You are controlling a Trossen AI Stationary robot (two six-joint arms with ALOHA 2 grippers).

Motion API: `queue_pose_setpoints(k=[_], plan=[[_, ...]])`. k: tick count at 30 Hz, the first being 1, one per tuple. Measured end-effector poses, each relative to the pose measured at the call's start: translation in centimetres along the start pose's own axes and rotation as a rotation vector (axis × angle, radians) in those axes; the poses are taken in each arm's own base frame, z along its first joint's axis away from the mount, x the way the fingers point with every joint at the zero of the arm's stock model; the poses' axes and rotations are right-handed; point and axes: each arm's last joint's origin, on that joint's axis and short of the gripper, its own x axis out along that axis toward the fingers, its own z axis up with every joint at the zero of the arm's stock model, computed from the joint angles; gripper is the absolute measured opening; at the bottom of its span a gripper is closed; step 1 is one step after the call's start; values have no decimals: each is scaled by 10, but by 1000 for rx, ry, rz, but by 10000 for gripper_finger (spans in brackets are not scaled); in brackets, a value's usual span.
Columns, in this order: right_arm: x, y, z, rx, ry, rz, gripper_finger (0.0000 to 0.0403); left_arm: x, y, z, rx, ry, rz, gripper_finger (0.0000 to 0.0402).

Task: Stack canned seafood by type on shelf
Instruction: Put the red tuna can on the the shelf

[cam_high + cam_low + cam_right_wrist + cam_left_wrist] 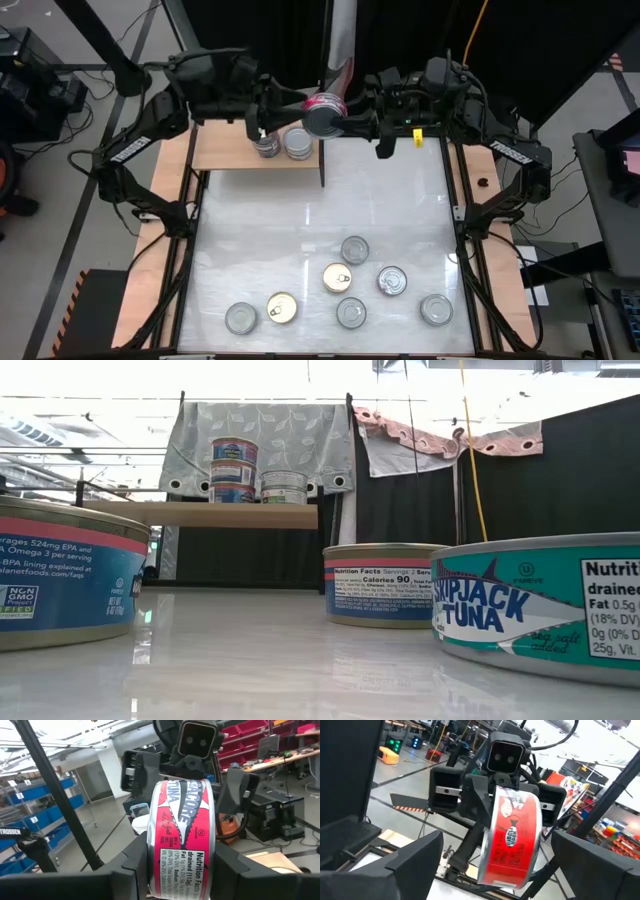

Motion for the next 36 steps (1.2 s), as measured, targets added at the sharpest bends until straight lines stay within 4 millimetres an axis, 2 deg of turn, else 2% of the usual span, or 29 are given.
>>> queue_pose_setpoints(k=[8,20,27,31,36], plan=[[0,0,0,-13,3,3,133,5,1,-3,-15,37,-53,279],[0,-8,1,-2,2,-21,133,13,4,-7,-3,60,-55,177],[0,-9,0,5,3,-25,135,12,4,-7,26,50,-40,159],[0,-11,0,33,-11,-75,165,12,5,-7,22,45,-24,156],[-5,-18,1,111,0,-109,262,6,6,-6,17,59,-1,155]])
